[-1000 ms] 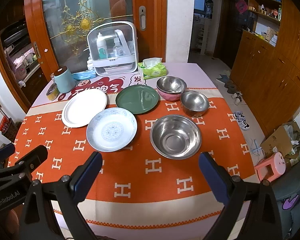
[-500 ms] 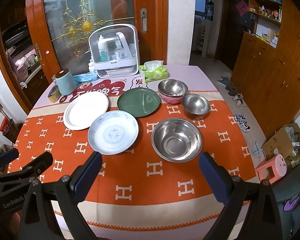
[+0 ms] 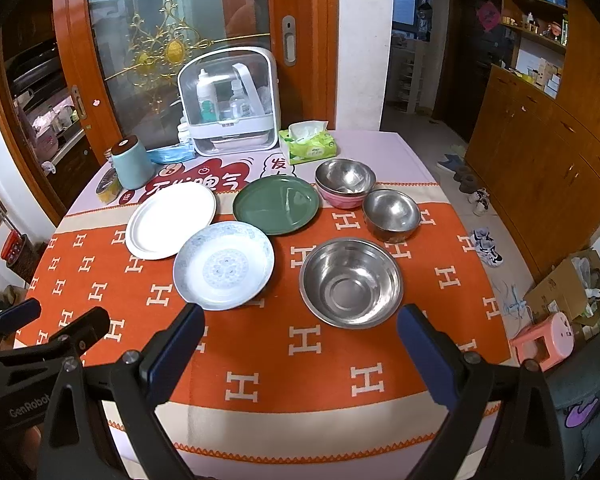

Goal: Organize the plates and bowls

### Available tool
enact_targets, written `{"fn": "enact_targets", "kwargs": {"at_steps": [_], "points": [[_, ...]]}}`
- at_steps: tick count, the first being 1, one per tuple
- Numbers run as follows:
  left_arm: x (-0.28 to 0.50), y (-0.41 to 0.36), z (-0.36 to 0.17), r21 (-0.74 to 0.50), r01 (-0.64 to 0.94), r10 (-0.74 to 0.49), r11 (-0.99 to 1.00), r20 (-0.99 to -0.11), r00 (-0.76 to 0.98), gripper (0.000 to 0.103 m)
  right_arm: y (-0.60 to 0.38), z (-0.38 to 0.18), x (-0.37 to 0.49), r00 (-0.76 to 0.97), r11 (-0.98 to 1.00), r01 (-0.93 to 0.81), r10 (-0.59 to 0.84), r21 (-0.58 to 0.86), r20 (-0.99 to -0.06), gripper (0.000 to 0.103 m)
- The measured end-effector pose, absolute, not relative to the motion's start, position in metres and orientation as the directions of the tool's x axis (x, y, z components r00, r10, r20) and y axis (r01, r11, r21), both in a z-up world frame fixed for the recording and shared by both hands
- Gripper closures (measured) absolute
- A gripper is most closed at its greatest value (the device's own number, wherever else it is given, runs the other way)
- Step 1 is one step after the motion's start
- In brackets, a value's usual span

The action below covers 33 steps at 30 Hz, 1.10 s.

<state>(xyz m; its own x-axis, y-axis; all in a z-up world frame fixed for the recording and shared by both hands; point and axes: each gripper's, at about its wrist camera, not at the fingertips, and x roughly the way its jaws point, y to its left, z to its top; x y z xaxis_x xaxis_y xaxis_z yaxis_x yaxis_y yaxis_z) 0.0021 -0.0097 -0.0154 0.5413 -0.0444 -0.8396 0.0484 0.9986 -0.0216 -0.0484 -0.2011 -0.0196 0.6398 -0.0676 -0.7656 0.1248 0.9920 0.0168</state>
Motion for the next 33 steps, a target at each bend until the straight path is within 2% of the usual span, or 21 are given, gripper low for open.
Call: {"fn": "enact_targets", "kwargs": {"at_steps": [33], "points": [[-0.017, -0.031, -0.007, 0.002, -0.053, 0.033, 0.999, -0.817, 0.576, 0.002, -0.233, -0.019, -0.046, 0.677, 0.998, 0.028, 0.019, 0.052, -0.736, 0.005]]}}
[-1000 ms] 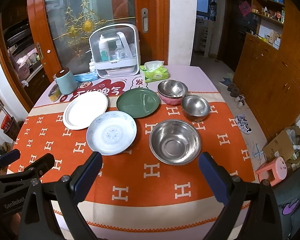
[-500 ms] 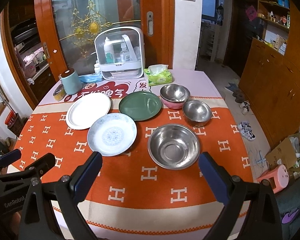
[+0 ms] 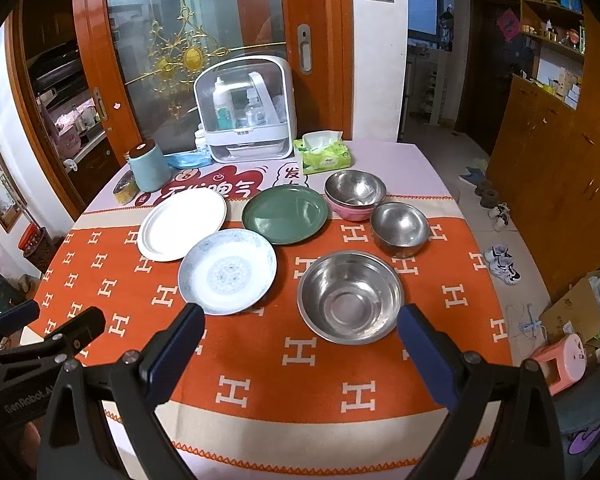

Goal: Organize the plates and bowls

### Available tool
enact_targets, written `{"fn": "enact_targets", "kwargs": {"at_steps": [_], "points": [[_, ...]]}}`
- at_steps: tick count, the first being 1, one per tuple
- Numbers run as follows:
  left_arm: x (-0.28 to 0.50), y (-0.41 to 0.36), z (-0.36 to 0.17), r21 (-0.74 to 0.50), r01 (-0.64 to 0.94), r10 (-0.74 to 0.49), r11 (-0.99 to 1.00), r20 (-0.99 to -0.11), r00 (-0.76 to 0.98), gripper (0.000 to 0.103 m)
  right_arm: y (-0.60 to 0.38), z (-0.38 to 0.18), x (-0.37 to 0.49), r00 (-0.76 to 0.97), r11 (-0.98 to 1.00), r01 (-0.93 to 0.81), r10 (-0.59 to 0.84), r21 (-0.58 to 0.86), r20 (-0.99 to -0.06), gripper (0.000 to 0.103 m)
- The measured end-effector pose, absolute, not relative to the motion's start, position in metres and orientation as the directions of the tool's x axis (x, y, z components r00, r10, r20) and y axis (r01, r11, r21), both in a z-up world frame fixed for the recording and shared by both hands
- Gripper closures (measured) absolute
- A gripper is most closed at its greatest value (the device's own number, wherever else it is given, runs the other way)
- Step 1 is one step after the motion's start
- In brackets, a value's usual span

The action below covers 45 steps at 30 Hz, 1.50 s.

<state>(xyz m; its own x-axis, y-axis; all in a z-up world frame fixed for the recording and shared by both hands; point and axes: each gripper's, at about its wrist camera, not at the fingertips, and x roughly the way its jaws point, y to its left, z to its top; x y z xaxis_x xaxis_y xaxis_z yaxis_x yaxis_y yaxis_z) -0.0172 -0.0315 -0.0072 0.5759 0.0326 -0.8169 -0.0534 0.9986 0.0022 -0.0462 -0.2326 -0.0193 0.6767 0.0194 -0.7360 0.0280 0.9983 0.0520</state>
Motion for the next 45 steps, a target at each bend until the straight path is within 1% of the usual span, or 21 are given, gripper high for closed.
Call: {"fn": "enact_targets", "kwargs": {"at_steps": [7, 12, 15, 17, 18, 21, 27, 30, 33, 36, 38, 41, 45], "points": [[-0.013, -0.018, -0.006, 0.04, -0.066, 0.071, 0.997, -0.809, 0.583, 0.002, -0.222, -0.021, -0.039, 0.681, 0.999, 0.005, 0.023, 0.036, -0.732, 0.005], [-0.005, 0.005, -0.002, 0.001, -0.038, 0.023, 0.999, -0.794, 0.608, 0.002, -0.205, -0.019, -0.037, 0.688, 0.999, -0.008, 0.032, 0.036, -0.725, 0.005], [0.004, 0.021, 0.003, 0.001, -0.018, 0.012, 1.0, -0.787, 0.617, 0.002, -0.189, -0.017, -0.033, 0.683, 0.999, -0.008, 0.035, 0.04, -0.729, 0.005], [0.012, 0.038, 0.006, 0.002, -0.011, 0.008, 1.0, -0.782, 0.623, 0.002, -0.177, -0.016, -0.027, 0.677, 0.999, -0.003, 0.038, 0.049, -0.735, 0.007], [0.016, 0.048, 0.008, -0.002, -0.008, 0.004, 1.0, -0.779, 0.627, 0.002, -0.169, -0.014, -0.024, 0.678, 0.999, -0.002, 0.041, 0.054, -0.734, 0.012], [0.032, 0.081, 0.012, -0.015, -0.005, -0.008, 1.0, -0.77, 0.638, 0.002, -0.146, -0.012, -0.012, 0.664, 0.999, -0.004, 0.035, 0.044, -0.747, 0.016], [0.075, 0.145, 0.017, -0.003, 0.034, -0.025, 0.999, -0.751, 0.66, 0.002, -0.1, -0.001, 0.024, 0.662, 0.999, 0.042, -0.018, 0.012, -0.75, 0.017], [0.101, 0.171, 0.014, 0.014, 0.039, -0.016, 0.999, -0.741, 0.671, 0.002, -0.086, 0.0, 0.048, 0.649, 0.998, 0.053, -0.007, 0.035, -0.761, 0.017], [0.136, 0.191, 0.004, 0.007, 0.068, -0.038, 0.998, -0.761, 0.648, 0.002, -0.072, -0.003, 0.073, 0.63, 0.998, 0.046, 0.0, 0.037, -0.777, 0.017], [0.173, 0.204, -0.016, -0.035, 0.11, -0.094, 0.993, -0.798, 0.595, 0.002, -0.063, -0.011, 0.102, 0.612, 0.999, 0.021, 0.023, 0.045, -0.791, 0.017], [0.194, 0.21, -0.029, -0.07, 0.137, -0.137, 0.988, -0.809, 0.572, 0.002, -0.06, -0.022, 0.124, 0.573, 0.997, -0.01, 0.066, 0.074, -0.817, 0.017], [0.226, 0.214, -0.054, -0.107, 0.143, -0.167, 0.984, -0.836, 0.523, 0.002, -0.059, -0.04, 0.156, 0.515, 0.992, -0.034, 0.123, 0.123, -0.848, 0.024], [0.267, 0.222, -0.094, -0.195, 0.125, -0.23, 0.973, -0.869, 0.438, 0.002, -0.064, -0.069, 0.197, 0.453, 0.983, -0.03, 0.173, 0.179, -0.875, 0.027]]}}
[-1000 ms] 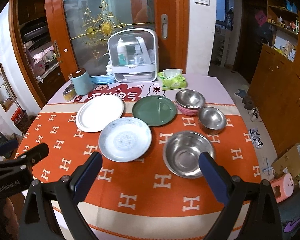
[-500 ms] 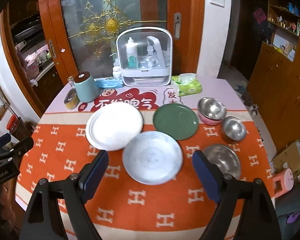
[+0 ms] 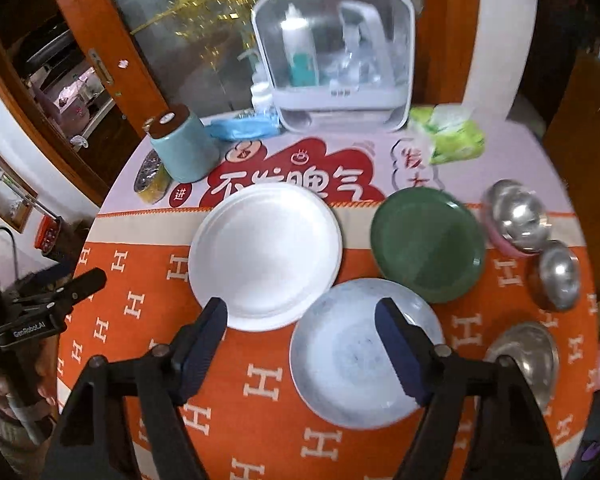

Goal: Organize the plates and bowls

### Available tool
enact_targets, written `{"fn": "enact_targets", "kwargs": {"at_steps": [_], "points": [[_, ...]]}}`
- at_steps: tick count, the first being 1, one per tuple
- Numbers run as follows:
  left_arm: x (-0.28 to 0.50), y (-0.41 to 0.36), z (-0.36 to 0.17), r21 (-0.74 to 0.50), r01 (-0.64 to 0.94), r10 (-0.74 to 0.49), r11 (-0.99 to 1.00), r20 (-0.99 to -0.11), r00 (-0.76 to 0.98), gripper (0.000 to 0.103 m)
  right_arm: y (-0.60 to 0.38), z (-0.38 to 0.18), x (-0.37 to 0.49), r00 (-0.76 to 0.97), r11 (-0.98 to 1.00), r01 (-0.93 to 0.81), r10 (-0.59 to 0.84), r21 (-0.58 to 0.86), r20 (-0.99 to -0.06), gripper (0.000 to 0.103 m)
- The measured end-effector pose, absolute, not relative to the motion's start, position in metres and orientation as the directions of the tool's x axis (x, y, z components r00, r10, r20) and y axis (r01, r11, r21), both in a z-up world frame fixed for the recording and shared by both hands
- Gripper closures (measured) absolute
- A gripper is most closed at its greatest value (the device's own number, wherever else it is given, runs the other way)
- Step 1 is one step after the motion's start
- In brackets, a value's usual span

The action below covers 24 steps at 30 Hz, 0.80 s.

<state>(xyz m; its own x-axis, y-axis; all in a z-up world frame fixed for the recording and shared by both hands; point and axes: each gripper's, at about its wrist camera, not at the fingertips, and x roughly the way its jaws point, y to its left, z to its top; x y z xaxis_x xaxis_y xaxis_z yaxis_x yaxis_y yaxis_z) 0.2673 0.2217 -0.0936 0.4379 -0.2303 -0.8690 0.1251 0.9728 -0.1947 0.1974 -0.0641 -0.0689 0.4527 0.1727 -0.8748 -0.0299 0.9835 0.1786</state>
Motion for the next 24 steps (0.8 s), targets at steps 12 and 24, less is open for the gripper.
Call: {"fn": "enact_targets", "kwargs": {"at_steps": [12, 24], "points": [[0.347, 0.226, -0.183, -0.366, 0.016, -0.359, 0.93, -0.901, 0.242, 0.009, -0.081, -0.159, 0.285, 0.252, 0.913, 0.099, 0.362, 0.396, -0.898, 0.033], [0.372, 0.216, -0.218, -0.423, 0.045, -0.425, 0.905, -0.894, 0.142, 0.028, -0.092, -0.21, 0.313, 0.152, 0.9, 0.166, 0.381, 0.404, -0.912, 0.043]]}}
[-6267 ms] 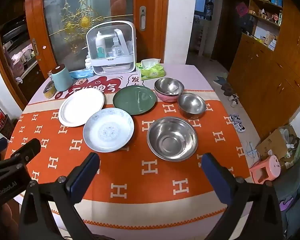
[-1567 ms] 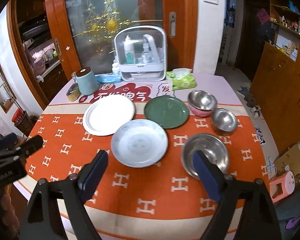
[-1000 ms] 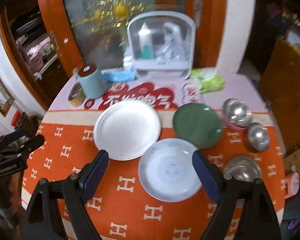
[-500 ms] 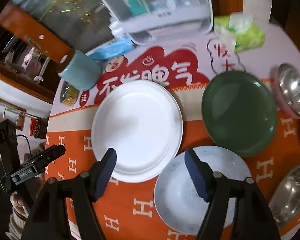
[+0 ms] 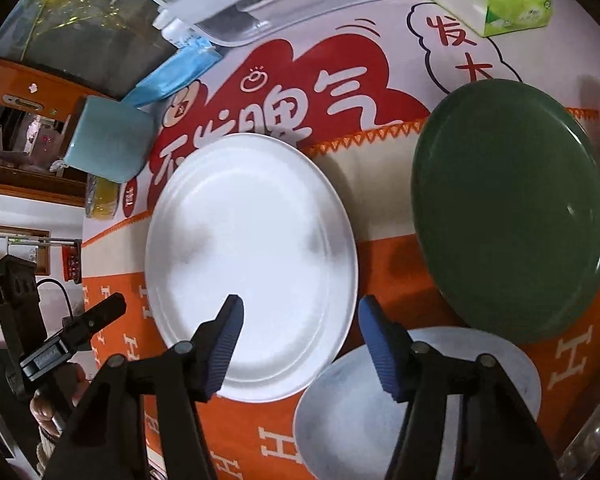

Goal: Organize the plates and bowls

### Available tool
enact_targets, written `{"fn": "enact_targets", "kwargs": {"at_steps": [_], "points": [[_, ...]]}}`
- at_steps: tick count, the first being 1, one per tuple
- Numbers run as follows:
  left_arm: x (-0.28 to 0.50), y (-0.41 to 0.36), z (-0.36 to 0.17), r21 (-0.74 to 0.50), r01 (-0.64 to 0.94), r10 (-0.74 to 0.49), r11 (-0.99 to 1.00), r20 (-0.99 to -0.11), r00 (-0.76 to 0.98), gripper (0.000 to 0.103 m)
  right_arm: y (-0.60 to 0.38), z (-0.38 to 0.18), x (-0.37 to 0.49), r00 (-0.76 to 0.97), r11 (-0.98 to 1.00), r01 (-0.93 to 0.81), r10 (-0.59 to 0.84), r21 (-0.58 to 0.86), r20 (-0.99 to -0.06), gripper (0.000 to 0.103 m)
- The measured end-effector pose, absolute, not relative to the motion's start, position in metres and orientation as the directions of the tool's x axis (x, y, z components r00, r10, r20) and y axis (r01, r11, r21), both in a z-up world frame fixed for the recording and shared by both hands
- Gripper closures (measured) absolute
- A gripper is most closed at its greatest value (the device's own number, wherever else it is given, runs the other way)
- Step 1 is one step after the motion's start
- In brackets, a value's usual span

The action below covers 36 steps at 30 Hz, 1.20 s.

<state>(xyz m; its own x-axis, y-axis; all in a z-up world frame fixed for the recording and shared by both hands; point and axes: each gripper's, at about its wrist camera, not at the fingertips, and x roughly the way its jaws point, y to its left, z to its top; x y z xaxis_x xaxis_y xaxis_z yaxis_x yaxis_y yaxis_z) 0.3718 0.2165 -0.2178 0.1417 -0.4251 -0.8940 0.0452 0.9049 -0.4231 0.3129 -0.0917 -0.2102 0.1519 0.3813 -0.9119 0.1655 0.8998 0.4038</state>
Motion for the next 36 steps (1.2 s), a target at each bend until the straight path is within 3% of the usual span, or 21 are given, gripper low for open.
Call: {"fn": "enact_targets", "kwargs": {"at_steps": [7, 11, 13, 18, 31, 33, 36], "points": [[0.381, 0.208, -0.229, -0.463, 0.049, -0.465, 0.885, -0.88, 0.098, 0.043, -0.096, -0.228, 0.321, 0.123, 0.897, 0.193, 0.379, 0.397, -0.917, 0.052], [0.385, 0.204, -0.233, -0.471, 0.051, -0.474, 0.88, -0.877, 0.081, 0.045, -0.098, -0.235, 0.323, 0.114, 0.897, 0.2, 0.378, 0.394, -0.919, 0.058], [0.388, 0.202, -0.235, -0.471, 0.053, -0.474, 0.88, -0.877, 0.073, 0.055, -0.098, -0.238, 0.324, 0.107, 0.897, 0.202, 0.379, 0.393, -0.919, 0.062], [0.391, 0.203, -0.238, -0.444, 0.057, -0.447, 0.894, -0.892, 0.068, 0.064, -0.1, -0.243, 0.323, 0.098, 0.898, 0.208, 0.376, 0.389, -0.921, 0.066], [0.394, 0.213, -0.255, -0.459, -0.02, -0.458, 0.888, -0.888, 0.037, 0.065, -0.093, -0.239, 0.326, 0.109, 0.909, 0.188, 0.357, 0.372, -0.928, 0.066], [0.393, 0.207, -0.255, -0.447, -0.007, -0.446, 0.895, -0.894, 0.031, 0.074, -0.092, -0.239, 0.326, 0.111, 0.914, 0.183, 0.346, 0.361, -0.932, 0.069], [0.39, 0.199, -0.25, -0.376, 0.03, -0.377, 0.926, -0.924, 0.054, 0.08, -0.09, -0.238, 0.325, 0.111, 0.924, 0.177, 0.323, 0.338, -0.94, 0.074]]}}
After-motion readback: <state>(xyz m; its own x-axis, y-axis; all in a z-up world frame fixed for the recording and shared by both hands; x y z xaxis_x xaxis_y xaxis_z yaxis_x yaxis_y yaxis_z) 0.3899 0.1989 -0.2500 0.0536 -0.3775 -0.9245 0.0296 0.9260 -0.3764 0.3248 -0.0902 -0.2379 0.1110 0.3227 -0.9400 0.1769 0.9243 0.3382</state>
